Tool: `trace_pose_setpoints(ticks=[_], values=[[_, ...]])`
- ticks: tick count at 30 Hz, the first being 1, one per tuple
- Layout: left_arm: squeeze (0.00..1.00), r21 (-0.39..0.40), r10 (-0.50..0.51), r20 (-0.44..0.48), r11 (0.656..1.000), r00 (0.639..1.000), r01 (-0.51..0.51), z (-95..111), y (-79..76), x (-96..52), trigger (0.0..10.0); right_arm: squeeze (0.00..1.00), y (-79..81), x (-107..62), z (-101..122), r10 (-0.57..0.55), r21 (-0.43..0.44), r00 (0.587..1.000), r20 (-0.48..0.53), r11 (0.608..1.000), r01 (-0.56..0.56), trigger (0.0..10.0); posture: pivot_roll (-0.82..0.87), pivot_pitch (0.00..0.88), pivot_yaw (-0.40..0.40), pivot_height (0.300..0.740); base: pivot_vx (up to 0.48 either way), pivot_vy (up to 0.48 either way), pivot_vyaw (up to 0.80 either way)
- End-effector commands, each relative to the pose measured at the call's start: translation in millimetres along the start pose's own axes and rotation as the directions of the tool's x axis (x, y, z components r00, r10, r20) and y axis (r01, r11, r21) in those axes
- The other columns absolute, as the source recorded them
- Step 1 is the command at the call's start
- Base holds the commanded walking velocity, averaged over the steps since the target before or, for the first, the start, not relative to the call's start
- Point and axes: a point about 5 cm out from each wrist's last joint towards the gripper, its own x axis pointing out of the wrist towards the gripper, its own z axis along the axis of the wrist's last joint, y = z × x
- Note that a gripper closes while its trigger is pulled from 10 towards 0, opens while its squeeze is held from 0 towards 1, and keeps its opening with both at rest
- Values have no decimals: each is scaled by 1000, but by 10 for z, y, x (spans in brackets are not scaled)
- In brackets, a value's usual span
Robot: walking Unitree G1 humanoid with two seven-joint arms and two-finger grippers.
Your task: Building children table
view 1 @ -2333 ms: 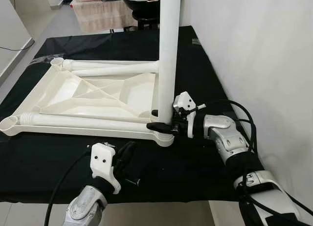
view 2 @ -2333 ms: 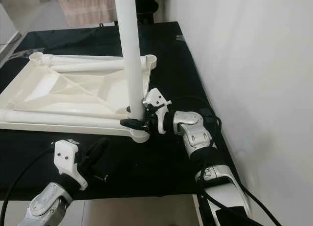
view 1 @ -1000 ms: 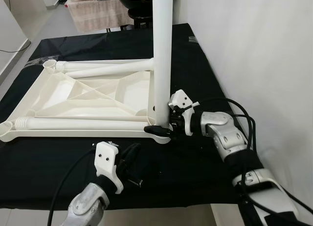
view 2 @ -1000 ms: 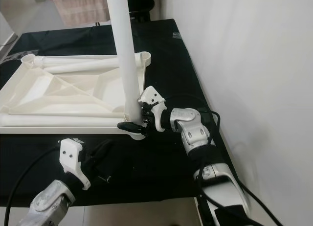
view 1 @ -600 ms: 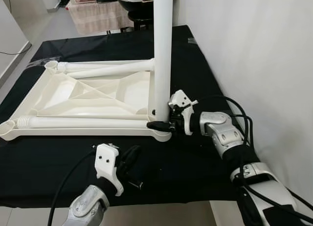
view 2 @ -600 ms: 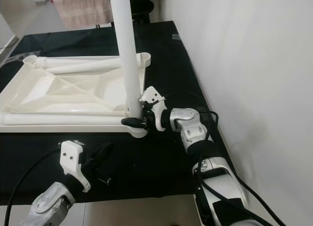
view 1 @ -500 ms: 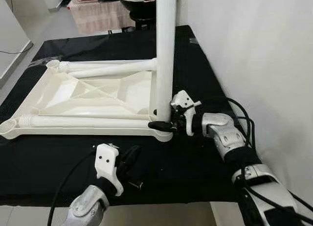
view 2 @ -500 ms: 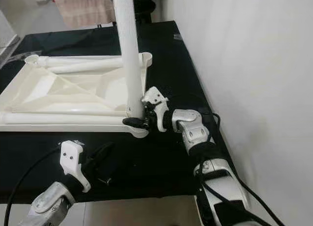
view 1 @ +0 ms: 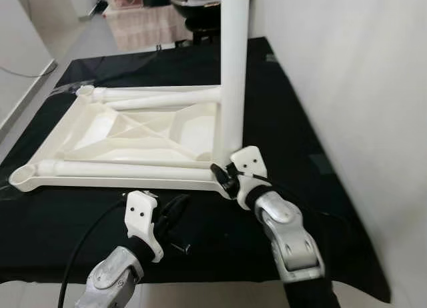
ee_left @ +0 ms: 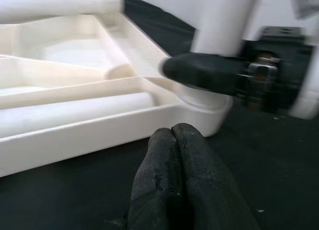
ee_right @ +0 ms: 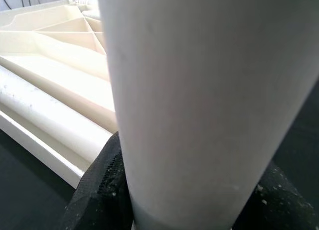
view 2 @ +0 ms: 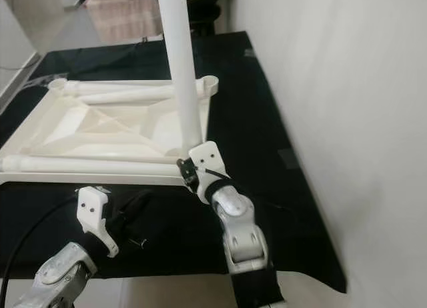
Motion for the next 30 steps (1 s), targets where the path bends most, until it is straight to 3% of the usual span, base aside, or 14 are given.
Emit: trace_pose_setpoints(ticks=[1,2,3,7,8,11,12,15,18,21,27,28,29,30], values=[[0,-1,12,-33,1000,999,-12,-61,22,-30,10000,0,-58,2,-243,-51,-12,992,-117,999,50,3765,21,171,67,740,0,0,0],[0,0,21,-30,1000,999,-21,-59,26,-31,10000,0,-70,3,-218,-90,-12,988,-128,996,89,8706,23,170,63,740,0,0,0],[0,0,29,-27,1000,999,-29,-57,29,-32,10000,0,-63,9,-175,-95,4,989,-114,995,96,10000,23,170,63,740,0,0,0],[0,-2,34,-24,999,999,-34,-54,31,-31,10000,0,-9,-26,-28,-29,87,999,-46,996,33,10000,25,171,61,740,0,0,0],[0,-3,33,-24,999,999,-33,-54,29,-28,10000,1000,16,-29,41,46,108,999,1,993,-46,10000,24,171,59,740,0,0,0],[0,-8,24,-25,1000,999,-24,-56,13,-18,10000,1000,-72,-28,254,323,133,931,169,929,-346,10000,20,169,56,740,0,0,0],[0,-9,21,-24,1000,999,-22,-56,8,-15,10000,0,-149,-2,305,379,107,905,191,909,-403,10000,24,171,55,740,0,0,0],[0,-9,21,-24,1000,999,-22,-56,8,-15,10000,0,-149,-2,305,379,107,905,191,909,-403,10000,24,171,55,740,0,0,0],[0,-10,21,-22,1000,1000,-21,-55,-5,-17,10000,0,-242,48,391,504,37,842,194,854,-519,10000,36,176,48,740,0,0,0],[0,-12,24,-20,1000,999,-25,-52,-27,-37,10000,0,-275,85,440,724,-58,682,104,689,-722,10000,42,181,46,740,0,0,0],[0,-14,25,-22,1000,999,-26,-51,-44,-53,10000,0,-286,179,395,759,-29,650,42,651,-759,10000,49,186,45,740,0,0,0],[0,-14,25,-23,1000,999,-25,-50,-49,-56,10000,0,-304,219,380,758,-10,651,45,652,-758,8078,50,188,45,740,0,0,0],[0,-14,25,-23,1000,999,-25,-50,-49,-56,10000,0,-304,219,380,758,-10,651,45,652,-758,8078,50,188,45,740,0,0,0],[0,-15,25,-23,1000,999,-25,-50,-54,-59,10000,0,-328,254,348,747,15,663,49,664,-748,0,52,191,45,740,0,0,0]])
